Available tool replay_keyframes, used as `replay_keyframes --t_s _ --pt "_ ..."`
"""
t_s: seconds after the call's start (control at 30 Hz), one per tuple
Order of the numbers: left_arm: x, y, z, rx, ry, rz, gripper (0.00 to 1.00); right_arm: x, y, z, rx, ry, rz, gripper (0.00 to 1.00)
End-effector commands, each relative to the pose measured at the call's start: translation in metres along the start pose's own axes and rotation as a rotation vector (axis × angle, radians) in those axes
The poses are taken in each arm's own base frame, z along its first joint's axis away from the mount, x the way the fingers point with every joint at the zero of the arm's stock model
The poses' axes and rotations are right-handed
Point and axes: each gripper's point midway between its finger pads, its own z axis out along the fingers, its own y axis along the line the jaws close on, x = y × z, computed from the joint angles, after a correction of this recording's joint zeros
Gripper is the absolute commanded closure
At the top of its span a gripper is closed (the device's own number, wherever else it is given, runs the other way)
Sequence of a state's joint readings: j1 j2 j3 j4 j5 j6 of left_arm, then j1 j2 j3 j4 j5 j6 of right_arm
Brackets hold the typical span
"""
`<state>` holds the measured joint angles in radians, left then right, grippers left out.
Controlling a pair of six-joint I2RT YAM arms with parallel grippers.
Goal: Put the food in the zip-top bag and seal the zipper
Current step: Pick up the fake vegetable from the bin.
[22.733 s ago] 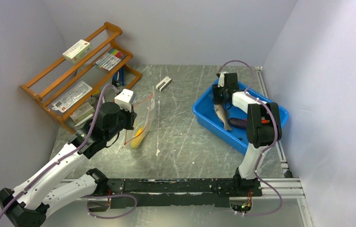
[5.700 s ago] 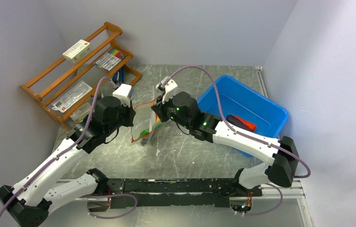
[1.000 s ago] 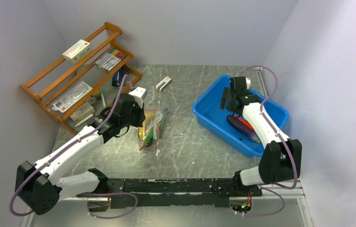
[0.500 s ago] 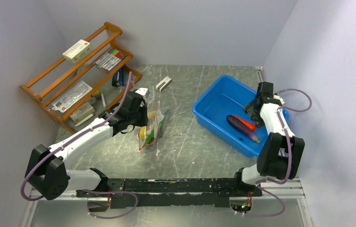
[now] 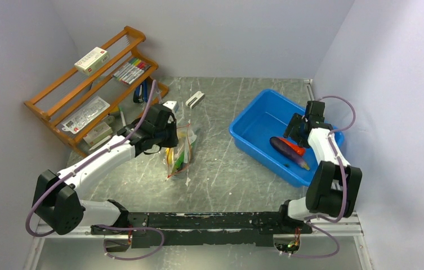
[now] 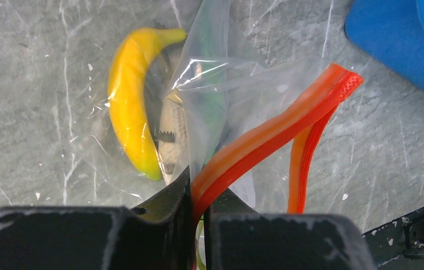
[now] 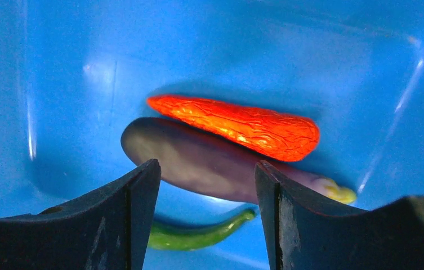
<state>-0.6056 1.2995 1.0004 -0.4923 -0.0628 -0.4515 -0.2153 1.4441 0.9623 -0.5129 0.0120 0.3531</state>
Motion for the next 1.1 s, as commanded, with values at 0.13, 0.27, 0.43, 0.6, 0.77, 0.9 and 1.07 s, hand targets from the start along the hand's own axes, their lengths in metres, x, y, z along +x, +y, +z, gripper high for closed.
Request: replay_keyframes --t_s 0.13,0.27,0.43,0.6,0.77,0.9,1.07 --pt "0.014 -0.004 -0.009 0.041 0.032 -0.063 0.93 0.006 0.016 -0.021 -0.118 -0.105 -0.535 0.34" --pt "0.014 -0.005 -0.012 0.051 0.021 -0.07 0.93 0.014 0.012 -0.011 -0.119 -0.047 -0.653 0.33" --pt "0.012 -0.007 -0.014 0.061 0.01 -0.069 0.93 0.008 0.012 0.008 -0.088 -0.055 -0.815 0.26" --pt "0.003 -0.01 -0.014 0.069 -0.003 -0.066 0.93 0.015 0.022 0.018 -0.148 0.004 -0.919 0.24" --pt "-0.003 -0.017 -0.015 0.097 -0.013 -0.074 0.93 0.034 0.029 0.029 -0.157 0.043 -0.985 0.29" --pt "-0.01 -0.018 -0.018 0.091 -0.025 -0.069 0.93 0.033 0.026 0.039 -0.107 0.07 -0.999 0.38" --pt "-0.02 -0.016 -0.023 0.078 -0.065 -0.061 0.93 0.011 0.041 0.03 -0.083 0.012 -0.982 0.55"
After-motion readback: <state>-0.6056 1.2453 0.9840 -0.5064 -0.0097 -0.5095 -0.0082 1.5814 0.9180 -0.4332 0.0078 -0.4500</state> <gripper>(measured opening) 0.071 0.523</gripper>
